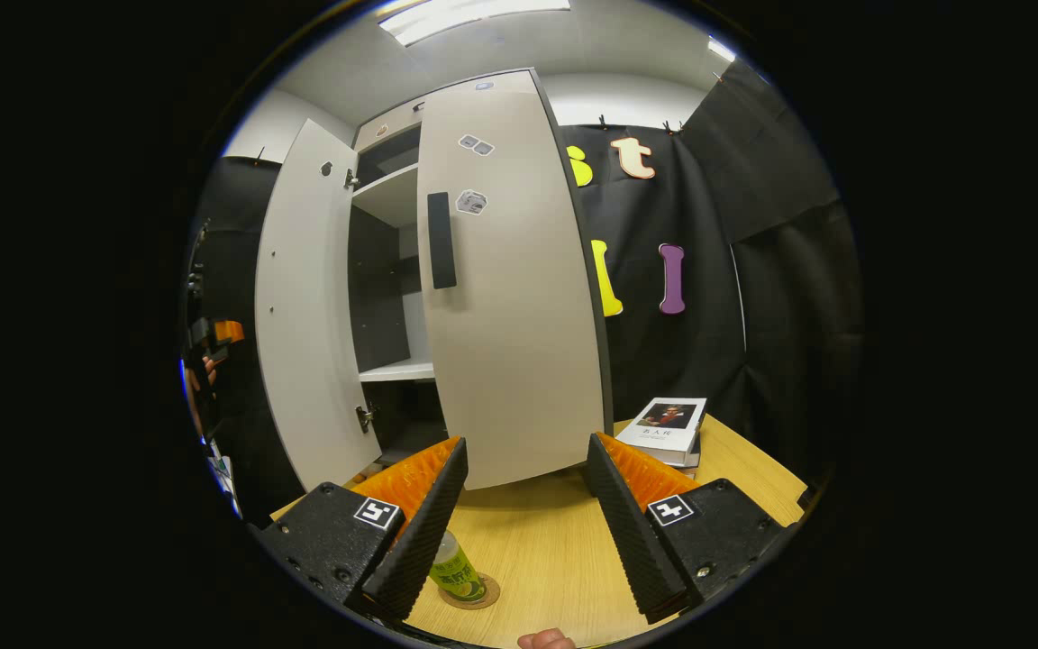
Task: Grasp the bottle in the cabinet with the left hand and place it on the coaster, then close the right door with the right hand and the left door with the left hand.
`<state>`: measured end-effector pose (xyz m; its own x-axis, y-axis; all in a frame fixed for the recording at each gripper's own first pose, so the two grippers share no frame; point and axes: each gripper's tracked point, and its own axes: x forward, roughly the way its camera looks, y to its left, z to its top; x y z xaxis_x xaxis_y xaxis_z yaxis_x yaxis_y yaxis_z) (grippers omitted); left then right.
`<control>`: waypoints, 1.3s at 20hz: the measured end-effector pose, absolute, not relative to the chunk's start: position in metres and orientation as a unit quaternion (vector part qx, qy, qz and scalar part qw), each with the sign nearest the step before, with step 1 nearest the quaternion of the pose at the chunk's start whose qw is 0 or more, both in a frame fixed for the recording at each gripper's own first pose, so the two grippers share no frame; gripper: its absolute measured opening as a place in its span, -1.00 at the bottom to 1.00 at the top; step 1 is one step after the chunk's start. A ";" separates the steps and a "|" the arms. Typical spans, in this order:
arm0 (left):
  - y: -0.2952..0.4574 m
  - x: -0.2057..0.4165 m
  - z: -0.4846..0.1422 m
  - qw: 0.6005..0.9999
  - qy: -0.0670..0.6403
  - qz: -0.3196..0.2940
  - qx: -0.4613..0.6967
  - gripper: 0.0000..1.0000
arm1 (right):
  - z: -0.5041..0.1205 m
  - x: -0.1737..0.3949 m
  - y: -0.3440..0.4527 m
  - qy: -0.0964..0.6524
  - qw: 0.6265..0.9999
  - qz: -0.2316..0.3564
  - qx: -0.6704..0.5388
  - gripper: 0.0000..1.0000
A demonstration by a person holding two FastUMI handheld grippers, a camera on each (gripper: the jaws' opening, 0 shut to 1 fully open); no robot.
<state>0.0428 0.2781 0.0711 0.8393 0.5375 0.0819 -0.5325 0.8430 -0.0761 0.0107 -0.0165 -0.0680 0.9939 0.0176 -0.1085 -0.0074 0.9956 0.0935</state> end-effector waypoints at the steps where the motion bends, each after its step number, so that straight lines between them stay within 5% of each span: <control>1: 0.283 0.055 0.070 0.960 -0.044 0.276 -0.016 0.89 | -0.068 0.012 -0.018 0.056 0.997 0.004 0.045 0.65; 5: 0.268 0.081 0.069 0.966 -0.037 0.257 -0.004 1.00 | -0.062 0.012 -0.024 0.049 0.998 -0.001 0.047 0.65; 6: 0.271 0.079 0.072 0.964 -0.045 0.264 0.009 0.86 | -0.061 0.012 -0.027 0.051 0.998 -0.003 0.048 0.65; 12: 0.241 0.089 0.060 0.977 -0.027 0.205 -0.052 0.84 | -0.062 0.007 -0.028 0.051 0.997 -0.002 0.051 0.65; 13: 0.235 0.088 0.057 0.978 -0.024 0.202 -0.055 0.99 | -0.063 0.008 -0.025 0.052 0.997 0.002 0.050 0.66; 14: 0.232 0.082 0.055 0.978 -0.025 0.202 -0.050 0.84 | -0.062 0.009 -0.023 0.053 0.997 0.004 0.048 0.66; 20: 0.190 0.086 0.057 0.986 -0.022 0.160 -0.052 0.83 | -0.054 0.010 -0.020 0.047 0.998 0.006 0.040 0.66; 23: 0.155 0.095 0.055 0.992 -0.017 0.117 -0.047 0.99 | -0.055 0.010 -0.025 0.053 0.998 -0.001 0.040 0.66; 26: 0.125 0.106 0.054 0.996 -0.016 0.077 -0.034 0.84 | -0.056 0.009 -0.027 0.054 0.997 -0.010 0.050 0.66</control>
